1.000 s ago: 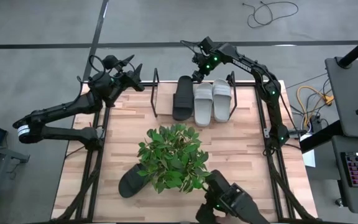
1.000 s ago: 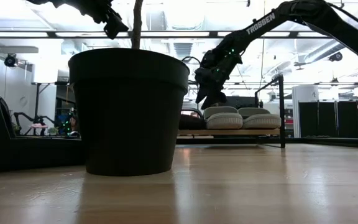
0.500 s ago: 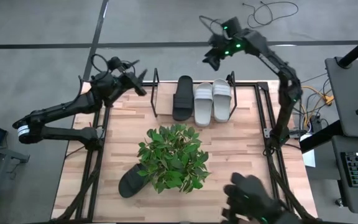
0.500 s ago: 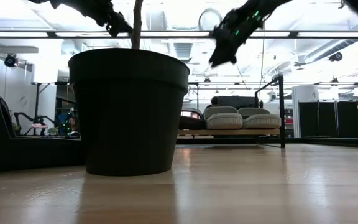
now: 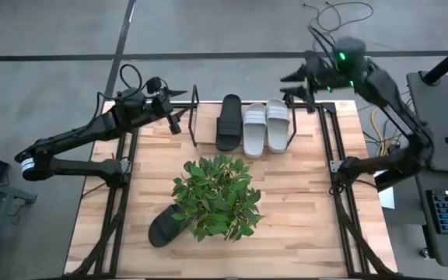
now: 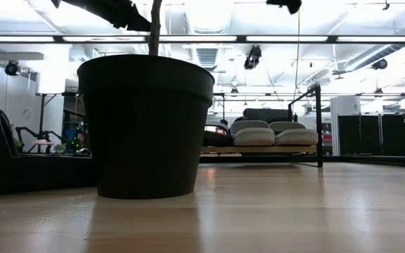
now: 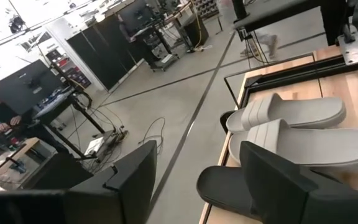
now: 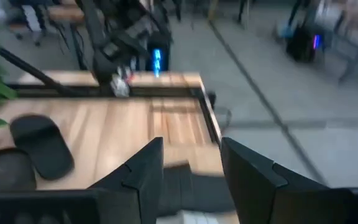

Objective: Pick and place slides into the shelf
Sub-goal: Put the black slide on the shelf

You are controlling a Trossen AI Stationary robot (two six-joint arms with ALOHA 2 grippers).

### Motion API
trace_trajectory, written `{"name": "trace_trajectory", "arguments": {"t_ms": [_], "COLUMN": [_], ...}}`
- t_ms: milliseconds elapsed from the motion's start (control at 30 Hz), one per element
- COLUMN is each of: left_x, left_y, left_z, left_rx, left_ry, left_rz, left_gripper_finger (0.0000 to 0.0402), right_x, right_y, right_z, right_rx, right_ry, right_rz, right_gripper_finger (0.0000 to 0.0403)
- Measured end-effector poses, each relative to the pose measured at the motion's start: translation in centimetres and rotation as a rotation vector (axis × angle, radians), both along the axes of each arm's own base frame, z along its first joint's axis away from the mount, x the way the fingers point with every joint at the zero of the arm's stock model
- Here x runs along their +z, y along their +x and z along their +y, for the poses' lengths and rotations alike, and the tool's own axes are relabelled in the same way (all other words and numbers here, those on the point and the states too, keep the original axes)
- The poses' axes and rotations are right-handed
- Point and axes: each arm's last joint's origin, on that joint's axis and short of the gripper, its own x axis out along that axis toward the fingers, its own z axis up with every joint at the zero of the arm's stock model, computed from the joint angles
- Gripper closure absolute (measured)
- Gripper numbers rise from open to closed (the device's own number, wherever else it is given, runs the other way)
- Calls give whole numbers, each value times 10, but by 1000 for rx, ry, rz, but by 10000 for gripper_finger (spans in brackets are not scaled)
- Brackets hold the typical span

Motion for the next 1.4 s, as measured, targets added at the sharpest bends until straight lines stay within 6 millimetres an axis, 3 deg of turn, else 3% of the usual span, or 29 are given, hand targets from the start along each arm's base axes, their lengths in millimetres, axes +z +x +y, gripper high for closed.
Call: {"name": "trace_trajectory", "arguments": {"t_ms": [233, 467, 667, 833, 1033, 1167, 1400], "left_x": [1, 0, 0, -3, -5, -11, -23], "left_y": [-1, -1, -1, 0, 0, 3, 2], "left_z": [-1, -1, -1, -1, -1, -1, -1], "left_rx": [-1, -3, -1, 0, -36, -45, -51], "left_ry": [4, 3, -18, -31, -58, -98, -169], "left_rz": [-9, -8, -21, -12, -19, -19, 78], "left_gripper_finger": [187, 187, 187, 187, 187, 187, 187], "right_x": [-42, -91, -119, -124, -131, -149, -166], "right_y": [-6, 0, 5, -5, -38, -50, -46], "right_z": [45, 64, 83, 109, 132, 136, 136], "right_rx": [-62, -252, -207, -63, 56, 75, 77], "right_ry": [-76, 17, 27, -63, -111, -128, -141], "right_rz": [-184, -286, -294, -333, -433, -437, -410], "right_gripper_finger": [251, 251, 251, 251, 251, 251, 251]}}
